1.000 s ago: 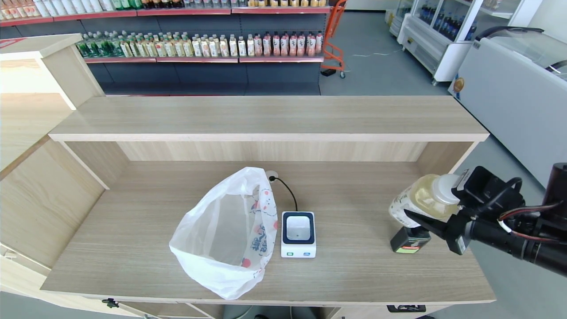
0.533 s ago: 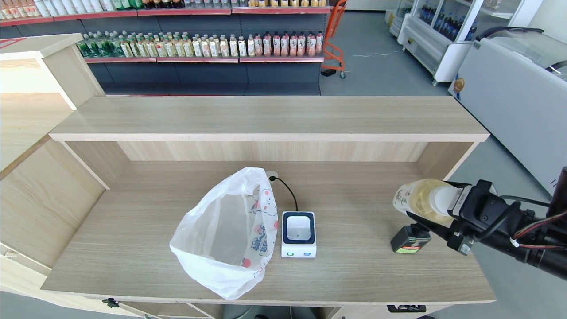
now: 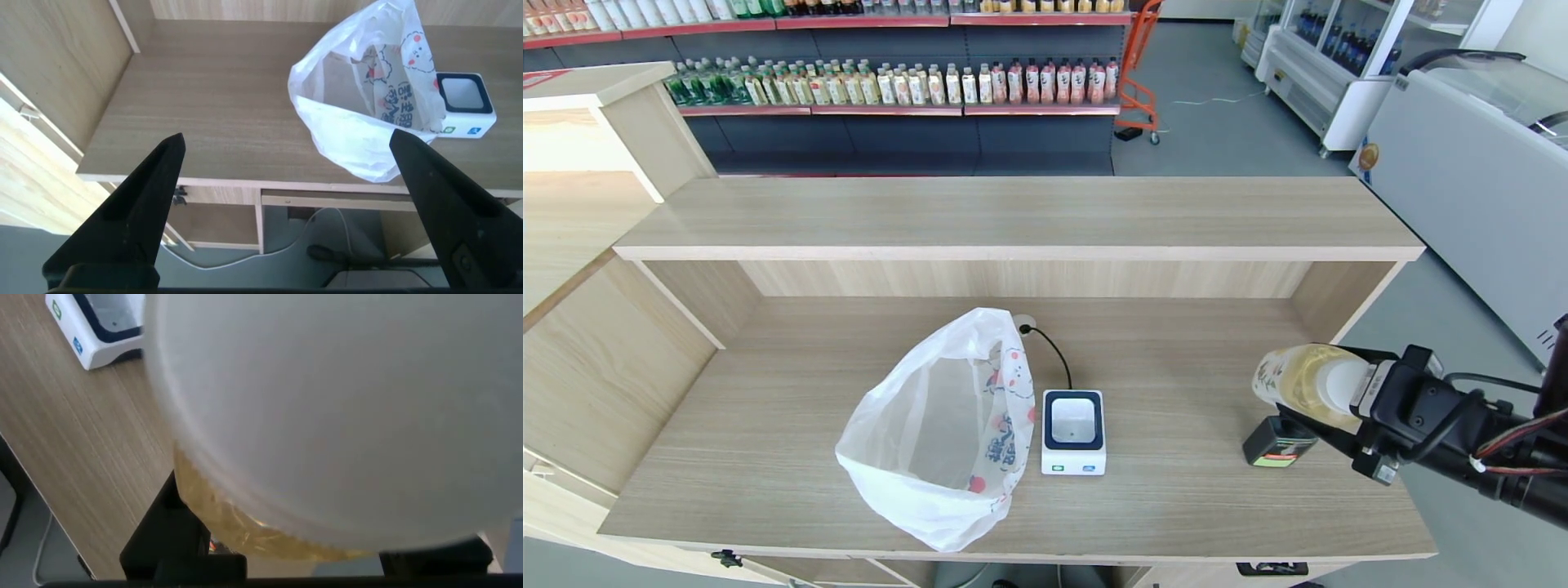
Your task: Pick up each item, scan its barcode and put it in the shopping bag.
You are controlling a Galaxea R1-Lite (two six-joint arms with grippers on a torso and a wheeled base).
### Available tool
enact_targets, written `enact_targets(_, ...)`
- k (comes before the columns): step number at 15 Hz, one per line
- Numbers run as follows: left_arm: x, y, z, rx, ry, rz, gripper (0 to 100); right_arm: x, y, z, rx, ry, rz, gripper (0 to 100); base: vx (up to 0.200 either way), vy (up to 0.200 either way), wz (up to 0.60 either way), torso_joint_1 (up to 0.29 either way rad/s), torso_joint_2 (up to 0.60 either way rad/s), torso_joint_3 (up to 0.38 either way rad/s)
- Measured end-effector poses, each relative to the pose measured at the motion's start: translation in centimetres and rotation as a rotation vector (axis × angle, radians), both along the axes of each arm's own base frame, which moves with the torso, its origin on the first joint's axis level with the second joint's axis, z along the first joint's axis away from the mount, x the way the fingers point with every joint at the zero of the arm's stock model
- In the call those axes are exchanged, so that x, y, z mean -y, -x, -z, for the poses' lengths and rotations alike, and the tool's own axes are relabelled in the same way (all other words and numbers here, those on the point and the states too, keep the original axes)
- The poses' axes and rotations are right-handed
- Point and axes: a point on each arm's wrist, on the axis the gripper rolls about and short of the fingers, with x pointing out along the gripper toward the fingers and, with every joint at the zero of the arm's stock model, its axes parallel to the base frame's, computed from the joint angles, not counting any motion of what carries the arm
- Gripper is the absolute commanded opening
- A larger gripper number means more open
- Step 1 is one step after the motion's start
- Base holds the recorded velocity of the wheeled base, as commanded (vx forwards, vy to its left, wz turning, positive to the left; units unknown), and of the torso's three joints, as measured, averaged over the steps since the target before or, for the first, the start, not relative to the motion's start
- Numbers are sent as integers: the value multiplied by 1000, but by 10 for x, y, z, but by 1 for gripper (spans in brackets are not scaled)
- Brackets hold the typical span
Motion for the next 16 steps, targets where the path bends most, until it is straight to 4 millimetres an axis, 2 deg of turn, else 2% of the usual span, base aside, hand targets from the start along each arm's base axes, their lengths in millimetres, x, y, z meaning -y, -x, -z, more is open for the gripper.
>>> enact_targets(10, 0, 0, 0, 0, 3, -1, 100, 0, 3, 5, -25, -7, -51, 0, 0, 200, 0, 0, 3, 1)
enact_targets(15, 0, 0, 0, 0, 2, -1, 100, 0, -12, 15, -62, 0, -152, 0, 0, 200, 0, 1, 5, 5)
enact_targets(16, 0, 0, 0, 0, 1, -1, 100, 1, -17, 17, -60, 11, -174, 0, 0, 0, 0, 0, 0, 0)
